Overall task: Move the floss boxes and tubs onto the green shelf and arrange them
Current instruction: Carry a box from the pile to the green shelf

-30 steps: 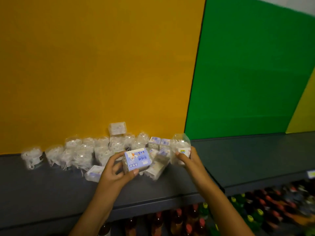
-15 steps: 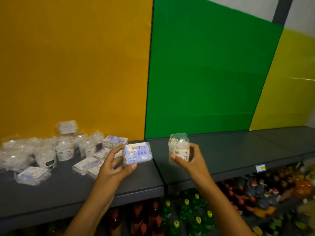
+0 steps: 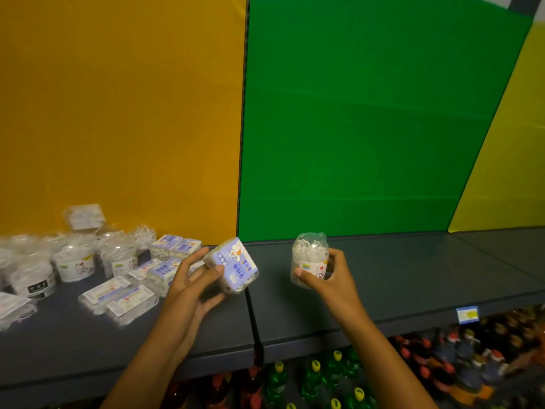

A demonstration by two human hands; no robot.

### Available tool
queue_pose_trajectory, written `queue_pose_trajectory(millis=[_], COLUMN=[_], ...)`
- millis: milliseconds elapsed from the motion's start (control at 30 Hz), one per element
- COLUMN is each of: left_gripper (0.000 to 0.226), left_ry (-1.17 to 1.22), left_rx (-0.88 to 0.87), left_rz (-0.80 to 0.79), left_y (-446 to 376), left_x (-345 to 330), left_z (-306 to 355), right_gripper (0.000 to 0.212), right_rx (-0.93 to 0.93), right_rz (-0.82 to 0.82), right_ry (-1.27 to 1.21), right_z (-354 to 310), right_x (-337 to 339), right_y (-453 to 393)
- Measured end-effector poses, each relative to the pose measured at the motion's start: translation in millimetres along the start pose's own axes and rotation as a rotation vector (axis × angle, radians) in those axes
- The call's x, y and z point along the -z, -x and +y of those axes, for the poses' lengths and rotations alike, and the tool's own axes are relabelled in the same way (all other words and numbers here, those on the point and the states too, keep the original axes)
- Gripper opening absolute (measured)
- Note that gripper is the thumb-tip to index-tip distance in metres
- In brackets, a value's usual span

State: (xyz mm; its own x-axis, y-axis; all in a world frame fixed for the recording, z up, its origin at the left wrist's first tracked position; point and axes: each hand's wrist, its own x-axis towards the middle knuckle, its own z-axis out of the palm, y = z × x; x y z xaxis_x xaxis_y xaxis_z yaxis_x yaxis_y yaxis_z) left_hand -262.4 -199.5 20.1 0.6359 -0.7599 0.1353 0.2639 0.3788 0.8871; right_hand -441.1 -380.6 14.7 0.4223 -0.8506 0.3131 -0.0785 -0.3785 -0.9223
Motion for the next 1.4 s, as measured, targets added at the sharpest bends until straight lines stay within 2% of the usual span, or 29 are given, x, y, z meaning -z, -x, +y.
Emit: queue_pose_trajectory(millis=[233,467,633,967,1067,1167,1267,1400], left_gripper=[0.027,0.031,0.046,0.037,0.031,0.028,0.022,0.016], left_ry=[-0.133,-0.265,-0.308,-0.384,-0.394,-0.438,-0.467,-0.423], left_rx=[-0.049,-0.129,-0.101,-0.110,-0.107,-0.132,-0.160,-0.134], left_rz=[0.108,0.127,0.174,0.319,0.329,0.344,0.359,0.348], left_y=[-69.8,-132.9,-157.4,-166.7,-164.7,-160.6,-155.3,-147.4], left_x=[-9.6,-12.6,-13.6,-11.5,-19.3,-35.4,-59.7,-107.2], left_z=[-11.9,-10.3,-20.1,-25.6,-28.9,-32.1,-37.0,-53.1], right_gripper=[0.062,0.061,0.065,0.070,0.071,0.077,0.076,0.070], right_rx=[-0.018,0.042,0.057,0.069,0.071,0.074,0.125,0.222], right_rz=[-0.057,-0.142,-0.123,-0.179,-0.219,-0.337,-0.399,-0.395], right_ry=[0.066,0.163,0.182,0.268,0.275,0.288,0.343,0.516], right_z=[31.4,57.4,78.8,109.6,110.8,108.8,108.7,109.9], right_x=[-27.0,-74.8,-99.8,-123.2,-117.2,-94.7,-56.1,19.4], right_y=[-80.6,-154.5,-179.0,-192.2,-193.3,-197.0,-203.7,-212.0])
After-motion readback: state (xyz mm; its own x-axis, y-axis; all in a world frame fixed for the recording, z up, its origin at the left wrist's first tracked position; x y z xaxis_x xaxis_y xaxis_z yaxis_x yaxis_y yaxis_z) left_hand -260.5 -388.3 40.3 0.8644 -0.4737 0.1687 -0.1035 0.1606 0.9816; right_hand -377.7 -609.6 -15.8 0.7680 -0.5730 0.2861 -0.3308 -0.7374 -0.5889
